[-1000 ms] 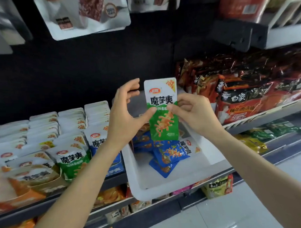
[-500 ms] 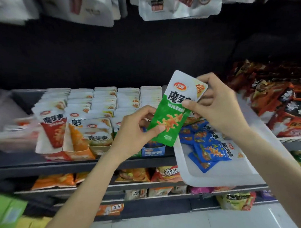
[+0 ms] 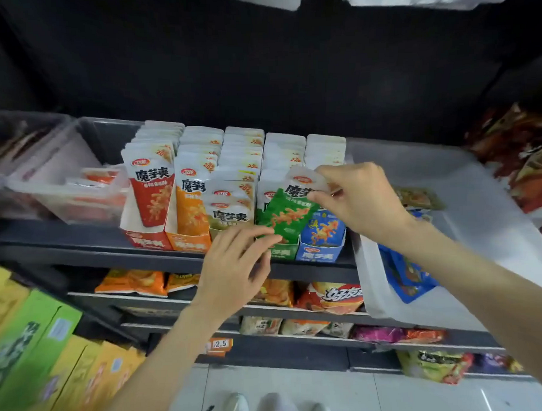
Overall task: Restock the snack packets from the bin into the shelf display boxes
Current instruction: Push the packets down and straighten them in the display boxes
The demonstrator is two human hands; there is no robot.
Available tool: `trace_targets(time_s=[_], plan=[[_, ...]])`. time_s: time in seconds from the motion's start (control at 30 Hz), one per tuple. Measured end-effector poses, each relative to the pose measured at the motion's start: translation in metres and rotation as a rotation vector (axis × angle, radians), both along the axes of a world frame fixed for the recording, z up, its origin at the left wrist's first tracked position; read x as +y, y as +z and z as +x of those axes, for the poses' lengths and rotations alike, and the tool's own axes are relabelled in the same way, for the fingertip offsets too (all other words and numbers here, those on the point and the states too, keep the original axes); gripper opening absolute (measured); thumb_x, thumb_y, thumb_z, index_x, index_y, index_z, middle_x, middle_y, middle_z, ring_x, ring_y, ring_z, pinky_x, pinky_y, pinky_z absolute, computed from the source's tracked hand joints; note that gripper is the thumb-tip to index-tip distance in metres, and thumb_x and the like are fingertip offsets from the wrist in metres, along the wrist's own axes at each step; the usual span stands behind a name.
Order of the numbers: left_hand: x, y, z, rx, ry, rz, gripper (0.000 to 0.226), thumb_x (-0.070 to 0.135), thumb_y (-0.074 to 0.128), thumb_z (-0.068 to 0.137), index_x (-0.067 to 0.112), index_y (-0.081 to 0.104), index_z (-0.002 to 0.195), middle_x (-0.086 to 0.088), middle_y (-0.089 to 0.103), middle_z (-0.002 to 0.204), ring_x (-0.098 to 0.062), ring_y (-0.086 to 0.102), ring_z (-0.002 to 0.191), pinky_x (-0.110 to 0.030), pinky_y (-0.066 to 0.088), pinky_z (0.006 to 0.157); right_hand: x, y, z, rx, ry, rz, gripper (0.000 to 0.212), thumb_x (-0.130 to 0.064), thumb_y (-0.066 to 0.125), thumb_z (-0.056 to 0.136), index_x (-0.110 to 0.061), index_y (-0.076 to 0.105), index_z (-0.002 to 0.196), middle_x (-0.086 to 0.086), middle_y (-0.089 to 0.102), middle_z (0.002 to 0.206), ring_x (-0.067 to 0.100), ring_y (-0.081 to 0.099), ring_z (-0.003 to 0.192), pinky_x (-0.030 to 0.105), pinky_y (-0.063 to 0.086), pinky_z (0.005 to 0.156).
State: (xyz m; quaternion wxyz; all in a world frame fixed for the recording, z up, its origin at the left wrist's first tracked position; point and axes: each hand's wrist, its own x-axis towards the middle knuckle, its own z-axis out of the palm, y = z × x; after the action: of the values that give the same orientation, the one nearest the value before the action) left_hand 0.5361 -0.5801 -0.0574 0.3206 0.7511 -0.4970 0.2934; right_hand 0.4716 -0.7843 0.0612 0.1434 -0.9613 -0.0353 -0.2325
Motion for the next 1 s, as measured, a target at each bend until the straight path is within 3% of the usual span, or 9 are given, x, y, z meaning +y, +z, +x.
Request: trace_targets(time_s=[0.13,0.23,0.37,0.53,0.63,0.77,0.87,0.93,1.0], plan=[[-0.005,-0.013,-0.008,0.106,0.143,0.290,0.045,0.018,0.064,0.082,0.012,0.057,0.126,-0.005,0.054,0.129,-0.021,0.047,0.122,-0.034,0.035,0.102,0.012,-0.001,0.016,0.096,0.029,-0.212,0.037,-0.020,0.068,0.085,-0.019,0.033,0.072,-0.003,0.040,0.056,0.030,0.048,0.054,0.030,0.031,0.053],[-0.008,-0.016,-0.014,0.130,0.148,0.356,0.048,0.021,0.061,0.084,0.011,0.054,0.130,-0.005,0.054,0.130,-0.020,0.045,0.124,-0.034,0.034,0.103,0.023,-0.001,0.029,0.271,-0.006,-0.365,0.027,-0.030,0.055,0.094,-0.019,0.033,0.082,0.009,0.059,0.079,0.034,0.059,0.079,0.036,0.042,0.064],[-0.011,-0.018,-0.019,0.155,0.143,0.366,0.048,0.021,0.063,0.084,0.013,0.054,0.130,-0.005,0.054,0.131,-0.020,0.050,0.121,-0.034,0.039,0.101,0.035,0.001,0.042,0.319,-0.035,-0.518,0.015,-0.025,0.053,0.096,-0.015,0.045,0.088,0.009,0.059,0.084,0.034,0.060,0.085,0.033,0.034,0.061],[-0.014,-0.017,-0.021,0.142,0.188,0.352,0.048,0.021,0.068,0.080,0.013,0.058,0.126,-0.005,0.059,0.124,-0.021,0.055,0.114,-0.034,0.045,0.095,0.037,-0.004,0.041,0.430,-0.049,-0.489,0.016,-0.016,0.054,0.093,-0.011,0.059,0.108,0.010,0.061,0.090,0.032,0.059,0.087,0.032,0.036,0.061],[-0.016,-0.012,-0.020,0.137,0.197,0.319,0.040,0.022,0.065,0.083,0.015,0.060,0.121,-0.003,0.061,0.117,-0.021,0.057,0.108,-0.036,0.050,0.087,0.032,-0.006,0.039,0.397,-0.041,-0.374,0.018,-0.023,0.057,0.091,-0.013,0.061,0.105,0.005,0.059,0.085,0.027,0.056,0.082,0.032,0.037,0.061],[-0.025,0.013,-0.030,0.103,0.125,0.143,0.030,0.027,0.053,0.089,0.015,0.065,0.114,0.000,0.066,0.107,-0.016,0.059,0.098,-0.028,0.048,0.081,-0.009,0.024,0.000,0.093,-0.062,0.047,0.024,-0.035,0.068,0.083,-0.019,0.065,0.101,-0.007,0.070,0.084,0.012,0.067,0.081,0.031,0.051,0.075],[-0.045,0.036,-0.049,0.144,-0.111,-0.075,0.021,0.020,0.058,0.090,0.012,0.068,0.106,0.000,0.069,0.093,-0.014,0.062,0.088,-0.026,0.050,0.076,-0.064,0.040,-0.060,-0.084,-0.141,0.222,0.011,-0.025,0.071,0.083,-0.018,0.066,0.088,-0.005,0.069,0.079,0.005,0.066,0.074,0.016,0.050,0.073],[-0.067,0.052,-0.061,0.186,-0.258,-0.141,0.017,0.017,0.058,0.089,0.013,0.066,0.104,0.000,0.068,0.087,-0.015,0.062,0.083,-0.028,0.049,0.074,-0.102,0.028,-0.092,0.006,-0.268,0.184,0.007,-0.022,0.072,0.082,-0.023,0.065,0.084,-0.005,0.069,0.077,0.006,0.066,0.071,0.014,0.050,0.072],[-0.094,0.065,-0.070,0.172,-0.343,-0.110,0.016,0.017,0.059,0.089,0.012,0.068,0.101,0.001,0.067,0.084,-0.017,0.061,0.078,-0.028,0.047,0.075,-0.132,0.001,-0.113,0.216,-0.360,0.092,0.007,-0.028,0.072,0.082,-0.024,0.068,0.087,-0.012,0.068,0.077,0.003,0.062,0.068,0.025,0.052,0.074]])
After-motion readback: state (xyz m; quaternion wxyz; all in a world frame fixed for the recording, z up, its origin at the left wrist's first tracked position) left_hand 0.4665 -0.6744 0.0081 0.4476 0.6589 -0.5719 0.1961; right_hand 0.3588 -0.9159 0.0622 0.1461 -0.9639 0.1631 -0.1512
